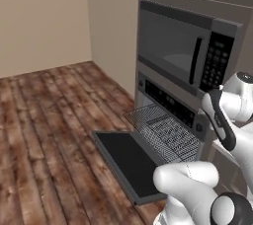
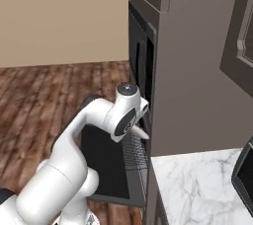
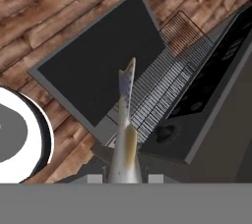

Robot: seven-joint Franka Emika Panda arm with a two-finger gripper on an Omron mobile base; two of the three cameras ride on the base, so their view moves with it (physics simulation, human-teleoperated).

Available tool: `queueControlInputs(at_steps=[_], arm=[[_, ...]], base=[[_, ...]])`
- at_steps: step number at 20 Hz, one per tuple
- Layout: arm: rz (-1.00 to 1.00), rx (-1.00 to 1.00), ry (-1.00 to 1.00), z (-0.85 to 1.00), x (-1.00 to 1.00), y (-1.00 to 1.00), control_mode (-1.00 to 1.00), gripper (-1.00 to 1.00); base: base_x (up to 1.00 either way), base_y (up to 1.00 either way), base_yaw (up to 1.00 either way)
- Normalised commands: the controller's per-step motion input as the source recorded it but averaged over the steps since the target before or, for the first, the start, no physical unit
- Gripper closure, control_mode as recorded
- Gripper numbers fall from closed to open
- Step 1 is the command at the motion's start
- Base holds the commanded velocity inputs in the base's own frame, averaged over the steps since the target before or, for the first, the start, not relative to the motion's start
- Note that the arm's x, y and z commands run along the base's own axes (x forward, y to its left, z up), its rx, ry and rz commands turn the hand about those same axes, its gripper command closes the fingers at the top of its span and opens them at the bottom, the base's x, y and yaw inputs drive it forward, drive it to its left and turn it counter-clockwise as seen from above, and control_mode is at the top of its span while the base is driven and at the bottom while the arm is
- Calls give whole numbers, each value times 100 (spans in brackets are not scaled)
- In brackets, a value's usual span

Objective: Place the fish on the top rack of the oven, and slide the tray back inside. Close the oven door.

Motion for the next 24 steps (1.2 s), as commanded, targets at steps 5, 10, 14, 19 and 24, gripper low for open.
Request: queueControlInputs(at_steps=[5,10,14,19,24], arm=[[-4,0,0,0,6,0,-100,100],[-12,0,0,0,33,15,-100,100],[-9,-3,1,0,40,44,-100,100],[-7,-7,5,-7,46,66,-100,100],[-12,-9,10,-24,71,75,-100,100]], base=[[24,0,-19],[0,0,0],[0,0,0],[0,0,0],[0,0,0]])
